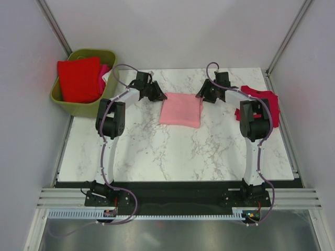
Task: Fold and stack the t-shirts
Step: Fold the tshirt
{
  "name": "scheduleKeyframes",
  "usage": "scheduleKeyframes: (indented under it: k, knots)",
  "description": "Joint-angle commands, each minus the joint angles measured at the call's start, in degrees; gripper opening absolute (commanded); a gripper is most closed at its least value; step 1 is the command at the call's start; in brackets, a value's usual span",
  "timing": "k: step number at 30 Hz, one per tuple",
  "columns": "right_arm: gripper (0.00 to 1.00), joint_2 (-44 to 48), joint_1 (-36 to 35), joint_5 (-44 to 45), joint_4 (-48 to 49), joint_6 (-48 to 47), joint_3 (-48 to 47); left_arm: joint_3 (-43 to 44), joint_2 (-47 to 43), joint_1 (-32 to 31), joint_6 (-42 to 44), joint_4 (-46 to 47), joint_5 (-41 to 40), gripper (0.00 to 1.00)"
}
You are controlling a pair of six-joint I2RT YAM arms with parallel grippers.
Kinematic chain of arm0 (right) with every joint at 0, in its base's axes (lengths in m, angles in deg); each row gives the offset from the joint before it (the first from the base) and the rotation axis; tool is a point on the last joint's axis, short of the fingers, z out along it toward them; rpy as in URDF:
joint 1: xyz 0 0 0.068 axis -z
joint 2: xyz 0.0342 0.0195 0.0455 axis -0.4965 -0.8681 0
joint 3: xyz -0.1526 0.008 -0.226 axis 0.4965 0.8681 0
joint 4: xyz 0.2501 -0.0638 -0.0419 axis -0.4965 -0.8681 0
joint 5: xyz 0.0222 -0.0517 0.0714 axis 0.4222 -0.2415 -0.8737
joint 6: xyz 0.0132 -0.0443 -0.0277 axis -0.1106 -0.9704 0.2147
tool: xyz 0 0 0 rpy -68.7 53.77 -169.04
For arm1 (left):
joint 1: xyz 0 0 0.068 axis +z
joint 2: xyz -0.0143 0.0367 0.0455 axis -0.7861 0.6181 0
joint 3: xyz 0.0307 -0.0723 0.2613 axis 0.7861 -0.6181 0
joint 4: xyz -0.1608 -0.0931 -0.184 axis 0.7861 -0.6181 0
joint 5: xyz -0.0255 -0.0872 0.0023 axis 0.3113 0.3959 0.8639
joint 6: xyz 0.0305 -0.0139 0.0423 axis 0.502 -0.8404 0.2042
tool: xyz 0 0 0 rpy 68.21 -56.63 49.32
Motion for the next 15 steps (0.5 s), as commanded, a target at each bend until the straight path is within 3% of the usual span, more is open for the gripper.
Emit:
scheduleKeyframes:
  k: [1, 6, 8, 10, 15]
  knots:
    - [0.63, 5.29, -0.04, 7.25, -3.92, -4.73, 2.23, -4.63, -3.40, -0.36, -2.21, 7.45, -1.79, 0.28]
    - [0.59, 13.56, 0.40, 19.72, -8.92, -9.39, 6.71, -8.95, -5.95, -0.36, -4.42, 10.46, -1.88, 0.29]
    - [0.51, 15.58, 0.49, 28.15, -11.21, -11.32, 7.34, -8.78, -6.65, -0.18, -3.72, 10.20, -1.44, 0.29]
    - [0.44, 16.11, 0.49, 33.26, -14.37, -12.90, 7.60, -8.25, -7.18, 0.17, -3.01, 8.80, -1.00, 0.29]
    - [0.38, 14.10, 0.40, 45.13, -21.04, -13.96, 5.59, -7.10, -9.03, 0.61, -3.36, 6.42, 2.16, 0.30]
